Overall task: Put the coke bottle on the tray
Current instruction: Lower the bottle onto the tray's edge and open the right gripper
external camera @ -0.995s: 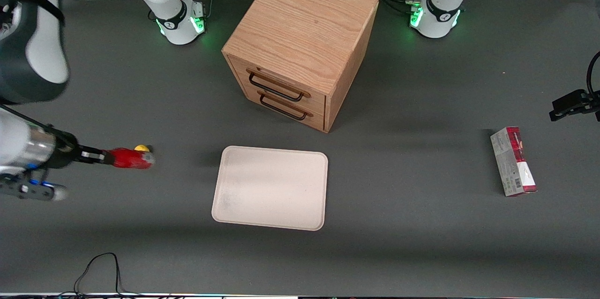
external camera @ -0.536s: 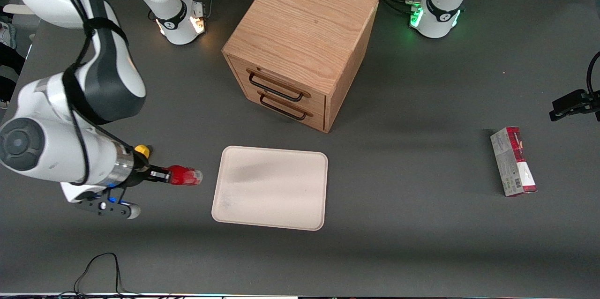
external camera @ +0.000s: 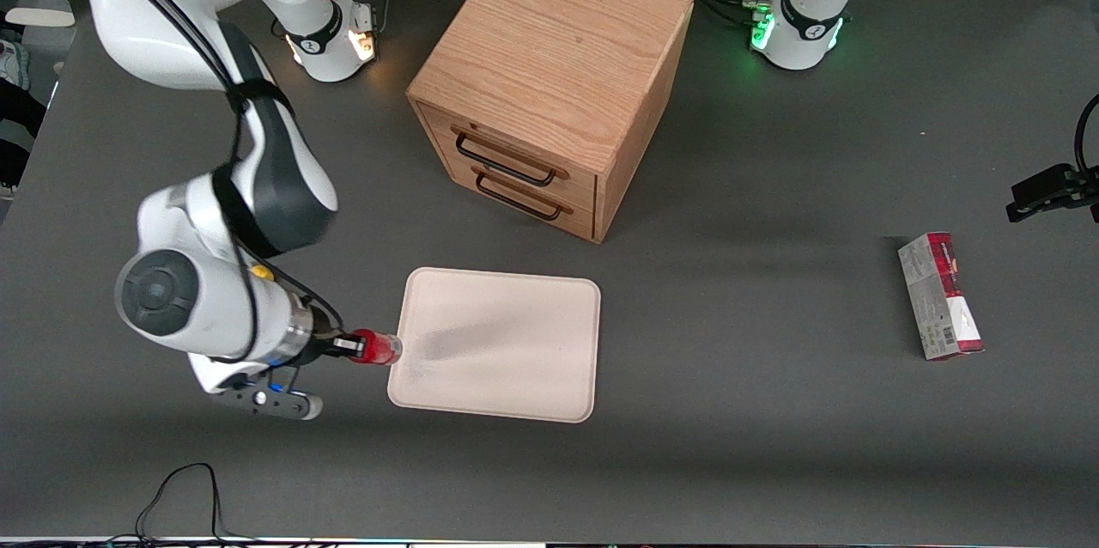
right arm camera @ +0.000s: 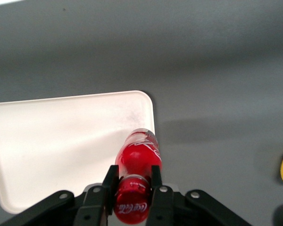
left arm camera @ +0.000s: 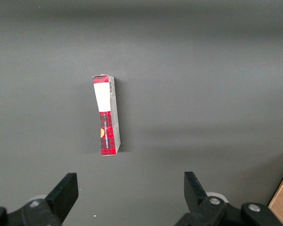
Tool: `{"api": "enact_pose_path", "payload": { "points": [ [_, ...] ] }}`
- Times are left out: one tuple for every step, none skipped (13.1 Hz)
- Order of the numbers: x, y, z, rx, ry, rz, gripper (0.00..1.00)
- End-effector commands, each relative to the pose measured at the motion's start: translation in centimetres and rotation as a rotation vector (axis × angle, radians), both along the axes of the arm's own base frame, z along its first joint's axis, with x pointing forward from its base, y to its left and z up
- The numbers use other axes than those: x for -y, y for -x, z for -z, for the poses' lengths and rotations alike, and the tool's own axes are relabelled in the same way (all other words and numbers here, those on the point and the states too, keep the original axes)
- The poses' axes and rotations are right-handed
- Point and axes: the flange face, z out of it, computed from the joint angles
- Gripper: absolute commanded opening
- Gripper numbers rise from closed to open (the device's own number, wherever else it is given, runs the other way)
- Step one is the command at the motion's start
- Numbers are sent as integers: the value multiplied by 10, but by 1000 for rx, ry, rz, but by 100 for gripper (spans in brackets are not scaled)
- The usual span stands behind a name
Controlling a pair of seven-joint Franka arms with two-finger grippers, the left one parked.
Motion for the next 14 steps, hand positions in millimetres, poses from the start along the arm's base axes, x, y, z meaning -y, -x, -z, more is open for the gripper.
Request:
{"api": "enact_pose_path", "payload": {
  "points": [
    [-14,-9,17,38,29,43,0],
    [-18,-9,22,40,28,42,0],
    [-20,-9,25,42,27,43,0],
    [-20,-10,30,42,26,60,0],
    [-22,-10,33,40,25,97,0],
    [-29,-8,40,35,26,112,0],
    [-30,-9,43,34,27,117,0],
    [-30,-9,48,35,26,117,0],
    [-30,-10,53,31,27,117,0],
    [-31,-10,60,28,27,124,0],
    [-31,-11,63,29,26,139,0],
    [-31,-11,63,32,25,142,0],
    [-31,-11,64,32,25,142,0],
    [-30,-12,68,27,26,143,0]
  ]
}}
